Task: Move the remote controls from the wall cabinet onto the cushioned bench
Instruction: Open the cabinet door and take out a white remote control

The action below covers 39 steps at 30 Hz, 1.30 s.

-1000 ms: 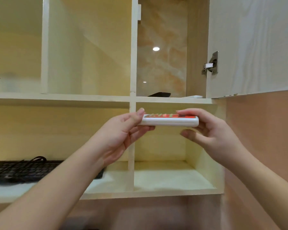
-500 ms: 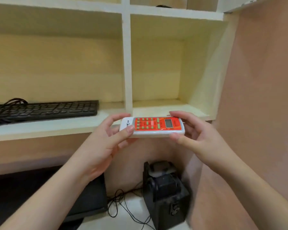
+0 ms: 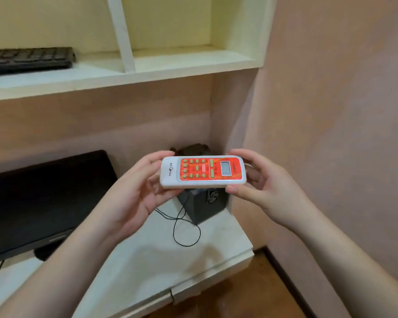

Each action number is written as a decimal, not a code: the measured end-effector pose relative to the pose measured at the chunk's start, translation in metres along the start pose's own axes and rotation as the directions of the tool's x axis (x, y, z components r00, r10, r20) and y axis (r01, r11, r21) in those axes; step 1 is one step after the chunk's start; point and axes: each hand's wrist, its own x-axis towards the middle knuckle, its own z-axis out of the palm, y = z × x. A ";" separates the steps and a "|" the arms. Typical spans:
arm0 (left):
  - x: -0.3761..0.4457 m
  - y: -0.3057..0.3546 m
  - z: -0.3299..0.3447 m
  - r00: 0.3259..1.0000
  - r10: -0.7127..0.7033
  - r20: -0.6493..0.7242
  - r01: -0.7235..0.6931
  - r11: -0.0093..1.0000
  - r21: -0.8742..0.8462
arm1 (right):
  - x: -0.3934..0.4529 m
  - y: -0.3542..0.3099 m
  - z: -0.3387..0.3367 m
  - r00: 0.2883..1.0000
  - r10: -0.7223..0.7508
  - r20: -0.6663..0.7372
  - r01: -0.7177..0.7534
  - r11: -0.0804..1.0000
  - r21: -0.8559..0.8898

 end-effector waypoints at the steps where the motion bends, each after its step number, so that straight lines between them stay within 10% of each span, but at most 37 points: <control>1: -0.004 -0.010 0.002 1.000 -0.026 -0.008 0.026 0.999 -0.019 | -0.010 0.005 -0.002 1.000 0.015 -0.003 -0.015 1.000 -0.022; 20: -0.080 -0.176 0.133 0.919 -0.378 0.117 0.363 0.923 0.130 | -0.243 0.102 -0.072 0.903 0.310 -0.297 -0.301 0.951 0.076; 39: -0.088 -0.275 0.213 0.546 -0.660 0.516 0.516 0.750 0.415 | -0.386 0.112 -0.056 0.531 0.492 -0.690 -0.626 0.776 0.072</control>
